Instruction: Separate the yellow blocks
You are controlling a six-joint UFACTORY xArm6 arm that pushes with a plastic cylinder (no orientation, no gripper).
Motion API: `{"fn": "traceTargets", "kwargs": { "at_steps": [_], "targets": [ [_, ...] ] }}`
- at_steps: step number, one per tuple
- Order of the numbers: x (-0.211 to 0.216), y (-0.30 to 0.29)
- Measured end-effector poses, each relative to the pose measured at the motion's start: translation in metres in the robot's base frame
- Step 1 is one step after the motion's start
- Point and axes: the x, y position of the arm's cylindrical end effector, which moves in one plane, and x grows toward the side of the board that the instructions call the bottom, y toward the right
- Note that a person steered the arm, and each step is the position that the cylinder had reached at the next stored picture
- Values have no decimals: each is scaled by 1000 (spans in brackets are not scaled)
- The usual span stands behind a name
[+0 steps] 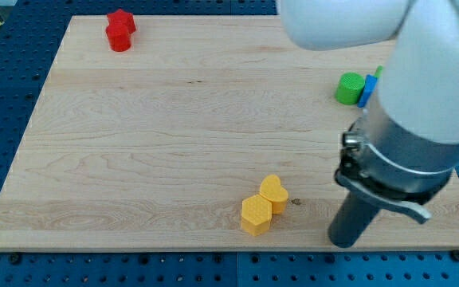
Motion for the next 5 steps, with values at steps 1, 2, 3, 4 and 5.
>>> {"fn": "traceTargets", "kwargs": {
  "at_steps": [1,2,3,4,5],
  "targets": [
    [1,-18],
    [0,-44],
    [1,-71],
    [0,-86],
    [0,-108]
  ]
}}
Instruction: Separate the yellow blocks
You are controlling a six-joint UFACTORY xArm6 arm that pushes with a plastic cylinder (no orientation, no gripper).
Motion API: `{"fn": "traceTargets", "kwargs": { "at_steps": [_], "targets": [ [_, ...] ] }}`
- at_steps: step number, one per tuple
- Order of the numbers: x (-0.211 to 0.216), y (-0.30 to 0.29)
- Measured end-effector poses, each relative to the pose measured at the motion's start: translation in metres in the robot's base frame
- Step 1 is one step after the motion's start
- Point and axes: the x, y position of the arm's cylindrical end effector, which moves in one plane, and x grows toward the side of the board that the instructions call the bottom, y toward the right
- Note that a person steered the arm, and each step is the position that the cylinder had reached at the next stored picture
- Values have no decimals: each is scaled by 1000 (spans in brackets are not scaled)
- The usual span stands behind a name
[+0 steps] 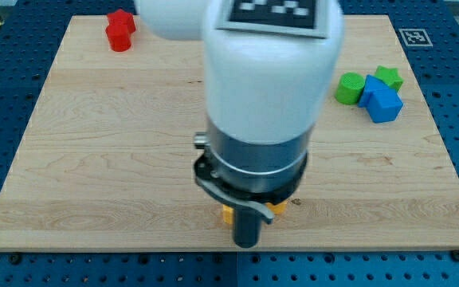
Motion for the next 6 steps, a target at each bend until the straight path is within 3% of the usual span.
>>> {"fn": "traceTargets", "kwargs": {
  "at_steps": [3,6],
  "targets": [
    [-19,0],
    [-93,-35]
  ]
}}
